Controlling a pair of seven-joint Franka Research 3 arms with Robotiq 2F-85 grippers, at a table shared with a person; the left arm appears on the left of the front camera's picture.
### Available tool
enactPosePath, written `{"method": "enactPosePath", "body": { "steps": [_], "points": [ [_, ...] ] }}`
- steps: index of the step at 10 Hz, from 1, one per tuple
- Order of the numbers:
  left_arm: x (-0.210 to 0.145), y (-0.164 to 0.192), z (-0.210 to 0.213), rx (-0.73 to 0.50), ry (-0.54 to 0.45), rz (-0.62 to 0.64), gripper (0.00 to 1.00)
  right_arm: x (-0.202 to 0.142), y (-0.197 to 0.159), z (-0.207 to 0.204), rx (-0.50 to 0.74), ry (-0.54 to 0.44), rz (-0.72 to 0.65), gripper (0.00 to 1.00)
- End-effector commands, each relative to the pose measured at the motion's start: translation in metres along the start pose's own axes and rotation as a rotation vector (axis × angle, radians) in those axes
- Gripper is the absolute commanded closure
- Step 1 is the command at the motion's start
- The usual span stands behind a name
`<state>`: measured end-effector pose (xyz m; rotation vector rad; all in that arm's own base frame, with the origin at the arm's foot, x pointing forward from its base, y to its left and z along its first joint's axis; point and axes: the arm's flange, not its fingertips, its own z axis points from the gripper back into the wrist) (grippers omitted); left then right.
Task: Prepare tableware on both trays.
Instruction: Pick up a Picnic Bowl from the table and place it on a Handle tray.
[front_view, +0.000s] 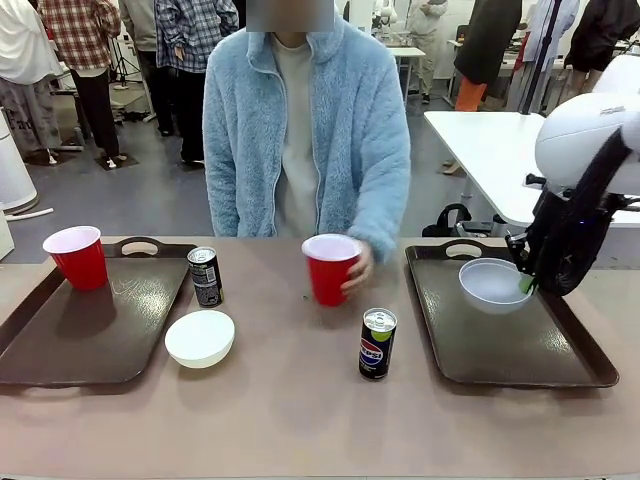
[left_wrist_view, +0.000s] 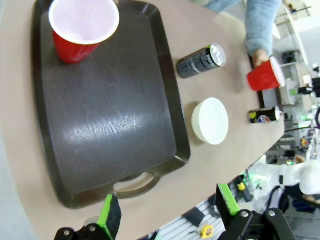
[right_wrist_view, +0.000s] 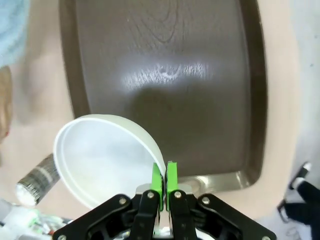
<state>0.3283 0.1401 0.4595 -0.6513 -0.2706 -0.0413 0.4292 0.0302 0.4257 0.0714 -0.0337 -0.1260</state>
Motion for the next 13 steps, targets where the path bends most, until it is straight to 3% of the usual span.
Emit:
{"method": "enactPosePath", "body": {
  "steps": [1,2,4,5,11,13],
  "points": [
    [0.001,0.0,-0.001,-0.004,-0.008,0.003,0.0,0.032,-0.006,-0.011,-0.037,0.059,0.015,0.95],
    [0.001,0.0,-0.001,-0.004,-0.008,0.003,0.0,0.014,-0.005,-0.007,-0.043,0.068,0.055,0.95],
    [0.001,0.0,-0.001,-0.004,-0.008,0.003,0.0,-0.091,0.001,0.019,-0.121,0.022,0.255,0.95],
    [0.001,0.0,-0.001,-0.004,-0.008,0.003,0.0,-0.121,-0.005,0.024,-0.131,0.012,0.245,0.95],
    [0.001,0.0,-0.001,-0.004,-0.008,0.003,0.0,-0.102,-0.01,0.013,-0.093,0.071,0.212,0.95],
    [0.001,0.0,-0.001,-0.004,-0.008,0.003,0.0,-0.065,-0.017,0.007,-0.029,0.07,0.137,0.95]
  ]
}}
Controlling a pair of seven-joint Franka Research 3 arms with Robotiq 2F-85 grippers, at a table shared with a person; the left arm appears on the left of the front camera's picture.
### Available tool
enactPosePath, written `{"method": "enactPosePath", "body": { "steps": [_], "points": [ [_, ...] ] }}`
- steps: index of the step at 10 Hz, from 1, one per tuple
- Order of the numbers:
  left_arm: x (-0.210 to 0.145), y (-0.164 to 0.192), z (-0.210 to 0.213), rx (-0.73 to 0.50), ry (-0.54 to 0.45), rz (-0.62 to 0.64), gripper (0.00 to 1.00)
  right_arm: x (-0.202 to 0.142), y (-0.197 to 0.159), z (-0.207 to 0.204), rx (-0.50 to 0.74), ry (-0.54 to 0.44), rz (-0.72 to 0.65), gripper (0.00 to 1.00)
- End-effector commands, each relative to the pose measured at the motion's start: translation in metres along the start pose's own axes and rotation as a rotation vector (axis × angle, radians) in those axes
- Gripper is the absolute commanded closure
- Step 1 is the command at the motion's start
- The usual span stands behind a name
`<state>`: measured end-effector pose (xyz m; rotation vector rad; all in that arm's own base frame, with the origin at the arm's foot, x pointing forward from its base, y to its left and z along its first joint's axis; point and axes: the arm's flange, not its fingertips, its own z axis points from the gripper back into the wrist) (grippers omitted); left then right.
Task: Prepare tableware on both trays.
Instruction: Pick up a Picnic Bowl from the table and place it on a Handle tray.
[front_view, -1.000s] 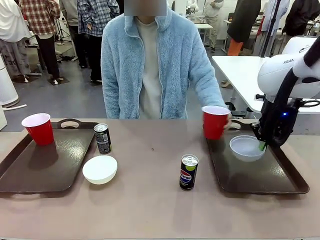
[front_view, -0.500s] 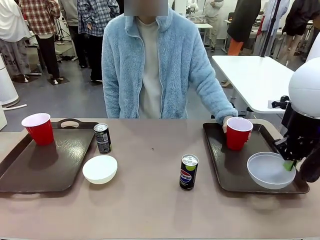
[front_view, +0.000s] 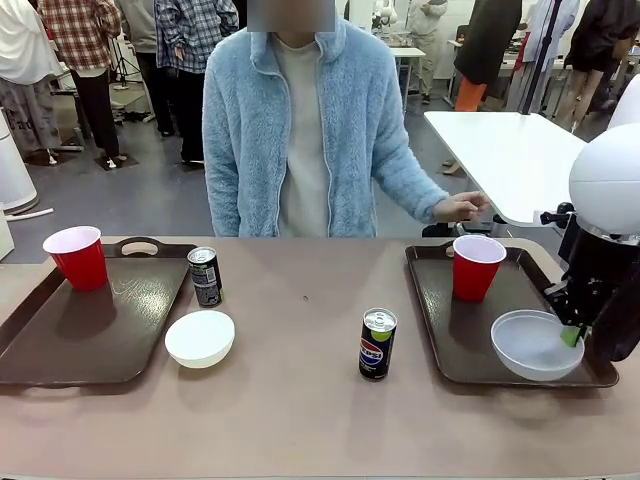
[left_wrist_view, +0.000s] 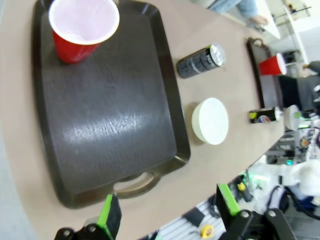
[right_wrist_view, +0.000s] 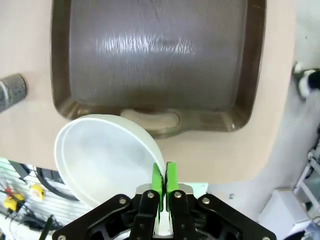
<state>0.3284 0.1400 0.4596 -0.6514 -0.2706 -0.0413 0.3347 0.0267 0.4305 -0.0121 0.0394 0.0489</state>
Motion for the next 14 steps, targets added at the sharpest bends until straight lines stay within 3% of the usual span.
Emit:
{"method": "enactPosePath", "body": {
  "steps": [1,4,9,11,13,14],
  "points": [
    [0.001,0.0,-0.001,-0.004,-0.008,0.003,0.0,0.055,-0.02,-0.006,0.104,-0.015,-0.074,0.95],
    [0.001,0.0,-0.001,-0.004,-0.008,0.003,0.0,0.099,-0.037,-0.033,0.138,0.03,-0.116,0.95],
    [0.001,0.0,-0.001,-0.004,-0.008,0.003,0.0,0.121,-0.045,-0.062,0.129,0.086,-0.12,0.95],
    [0.001,0.0,-0.001,-0.004,-0.008,0.003,0.0,0.121,-0.045,-0.063,0.12,0.088,-0.121,0.7],
    [0.001,0.0,-0.001,-0.004,-0.008,0.003,0.0,0.12,-0.043,-0.062,0.11,0.082,-0.116,0.11],
    [0.001,0.0,-0.001,-0.004,-0.008,0.003,0.0,0.114,-0.041,-0.058,0.097,0.071,-0.109,0.0]
  ]
}}
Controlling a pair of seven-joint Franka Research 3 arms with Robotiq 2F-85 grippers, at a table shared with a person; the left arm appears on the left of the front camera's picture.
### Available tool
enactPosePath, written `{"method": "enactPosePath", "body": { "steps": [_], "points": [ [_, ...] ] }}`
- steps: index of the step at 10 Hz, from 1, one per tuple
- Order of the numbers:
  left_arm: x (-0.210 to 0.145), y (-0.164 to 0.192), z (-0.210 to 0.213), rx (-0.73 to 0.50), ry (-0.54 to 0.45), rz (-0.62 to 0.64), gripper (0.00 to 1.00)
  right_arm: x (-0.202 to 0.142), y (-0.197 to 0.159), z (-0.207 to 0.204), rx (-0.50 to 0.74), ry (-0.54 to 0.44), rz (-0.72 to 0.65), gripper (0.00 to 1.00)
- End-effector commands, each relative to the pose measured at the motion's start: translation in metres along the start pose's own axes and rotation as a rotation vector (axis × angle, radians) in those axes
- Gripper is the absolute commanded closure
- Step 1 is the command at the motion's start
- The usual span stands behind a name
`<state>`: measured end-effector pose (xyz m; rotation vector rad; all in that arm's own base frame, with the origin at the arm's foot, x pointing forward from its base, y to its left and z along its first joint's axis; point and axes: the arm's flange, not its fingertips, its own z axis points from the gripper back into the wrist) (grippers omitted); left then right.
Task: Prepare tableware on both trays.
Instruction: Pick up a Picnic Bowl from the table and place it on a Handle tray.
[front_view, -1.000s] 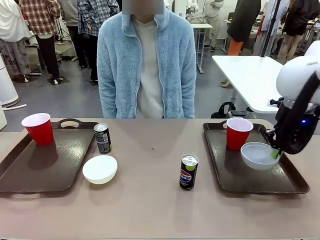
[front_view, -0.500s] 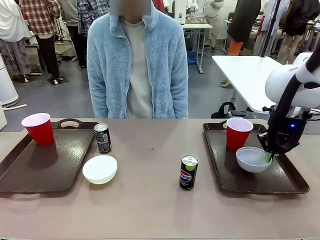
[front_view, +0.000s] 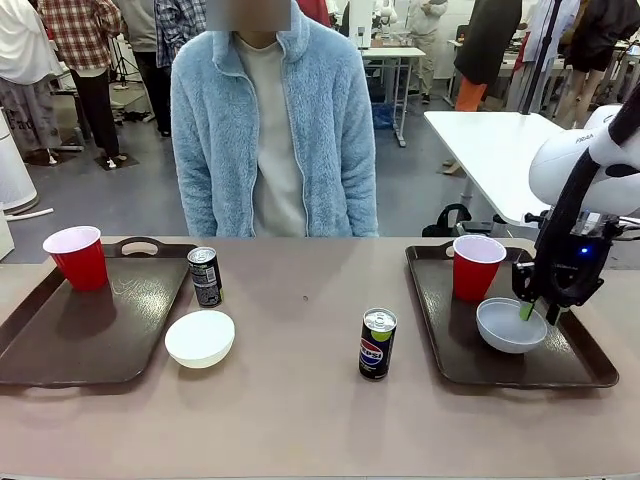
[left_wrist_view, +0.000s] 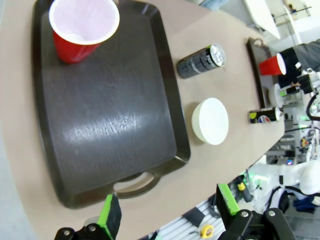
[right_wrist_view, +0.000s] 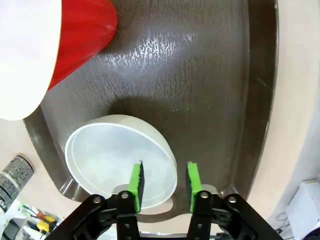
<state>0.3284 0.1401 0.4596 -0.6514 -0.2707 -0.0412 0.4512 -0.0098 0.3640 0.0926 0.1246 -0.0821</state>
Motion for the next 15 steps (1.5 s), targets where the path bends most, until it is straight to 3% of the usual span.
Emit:
{"method": "enactPosePath", "body": {
  "steps": [1,2,3,6,8,15],
  "points": [
    [0.001,0.0,-0.001,-0.004,-0.008,0.003,0.0,-0.014,0.002,0.013,-0.031,-0.038,0.018,0.0],
    [0.001,0.0,-0.001,-0.004,-0.008,0.003,0.0,-0.024,0.003,0.023,-0.055,-0.065,0.007,0.0],
    [0.001,0.0,-0.001,-0.004,-0.008,0.003,0.0,-0.037,0.006,0.036,-0.075,-0.093,0.001,0.32],
    [0.001,0.0,-0.001,-0.004,-0.008,0.003,0.0,-0.072,0.017,0.079,-0.112,-0.149,0.006,0.02],
    [0.001,0.0,-0.001,-0.004,-0.008,0.003,0.0,-0.064,0.022,0.102,-0.118,-0.132,0.069,0.0],
    [0.001,0.0,-0.001,-0.004,-0.008,0.003,0.0,-0.071,0.02,0.088,-0.082,-0.156,0.03,0.0]
  ]
}}
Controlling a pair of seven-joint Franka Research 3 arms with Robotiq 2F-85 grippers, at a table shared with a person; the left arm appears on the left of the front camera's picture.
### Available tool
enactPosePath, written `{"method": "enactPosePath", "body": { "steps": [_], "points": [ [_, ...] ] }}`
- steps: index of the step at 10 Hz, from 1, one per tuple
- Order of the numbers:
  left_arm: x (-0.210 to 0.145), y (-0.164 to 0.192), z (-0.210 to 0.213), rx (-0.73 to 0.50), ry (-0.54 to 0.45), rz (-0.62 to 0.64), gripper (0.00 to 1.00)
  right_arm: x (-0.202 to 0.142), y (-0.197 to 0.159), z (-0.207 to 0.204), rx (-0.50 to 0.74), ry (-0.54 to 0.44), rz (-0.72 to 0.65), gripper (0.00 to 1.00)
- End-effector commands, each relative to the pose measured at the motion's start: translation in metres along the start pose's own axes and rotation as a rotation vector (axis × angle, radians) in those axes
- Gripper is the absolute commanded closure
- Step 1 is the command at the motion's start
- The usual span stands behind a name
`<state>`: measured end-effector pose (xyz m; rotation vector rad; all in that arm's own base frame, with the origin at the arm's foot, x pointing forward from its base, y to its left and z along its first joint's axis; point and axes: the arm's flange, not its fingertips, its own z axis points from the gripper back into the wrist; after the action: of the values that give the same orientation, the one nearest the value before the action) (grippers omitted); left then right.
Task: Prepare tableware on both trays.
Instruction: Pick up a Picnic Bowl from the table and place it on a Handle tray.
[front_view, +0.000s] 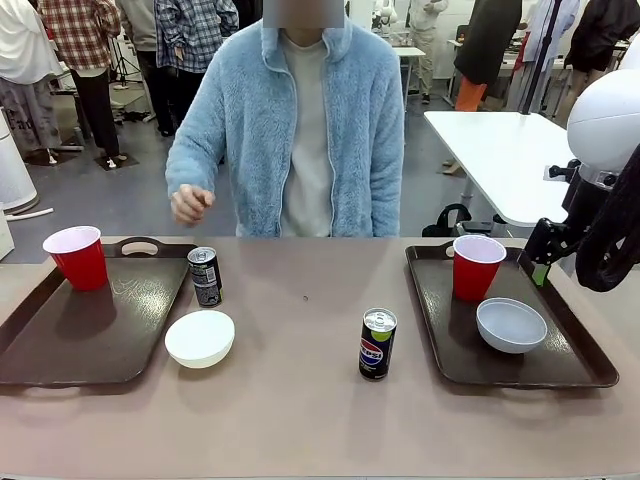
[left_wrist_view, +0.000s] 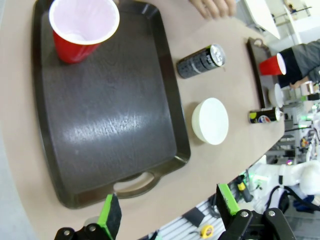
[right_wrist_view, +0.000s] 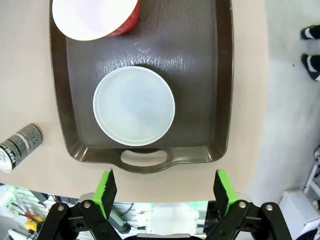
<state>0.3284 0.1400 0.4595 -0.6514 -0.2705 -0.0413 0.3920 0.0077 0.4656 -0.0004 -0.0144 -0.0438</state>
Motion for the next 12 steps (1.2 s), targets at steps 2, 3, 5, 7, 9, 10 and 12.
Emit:
{"method": "enactPosePath", "body": {
  "steps": [2,3,5,7,9,10,12],
  "points": [
    [0.001,0.0,-0.001,-0.004,-0.008,0.003,0.0,0.001,-0.001,-0.003,0.006,-0.015,-0.011,0.0],
    [0.0,0.0,0.0,0.0,0.0,0.0,0.0,0.0,0.0,0.0,0.0,0.0,0.0,0.04],
    [0.021,-0.029,0.014,0.125,0.062,-0.025,0.0,-0.036,-0.025,0.029,0.167,-0.077,-0.04,0.0],
    [0.036,-0.077,0.018,0.297,0.142,-0.102,0.0,-0.057,-0.061,0.048,0.388,-0.053,-0.031,0.0],
    [0.047,-0.131,0.012,0.439,0.267,-0.176,0.0,-0.071,-0.104,0.06,0.61,-0.052,-0.004,0.0],
    [0.05,-0.159,-0.002,0.512,0.313,-0.199,0.0,-0.077,-0.13,0.061,0.741,-0.041,0.021,0.0],
    [0.045,-0.194,-0.04,0.574,0.368,-0.229,0.0,-0.084,-0.175,0.056,0.9,-0.059,0.016,0.0]
  ]
}}
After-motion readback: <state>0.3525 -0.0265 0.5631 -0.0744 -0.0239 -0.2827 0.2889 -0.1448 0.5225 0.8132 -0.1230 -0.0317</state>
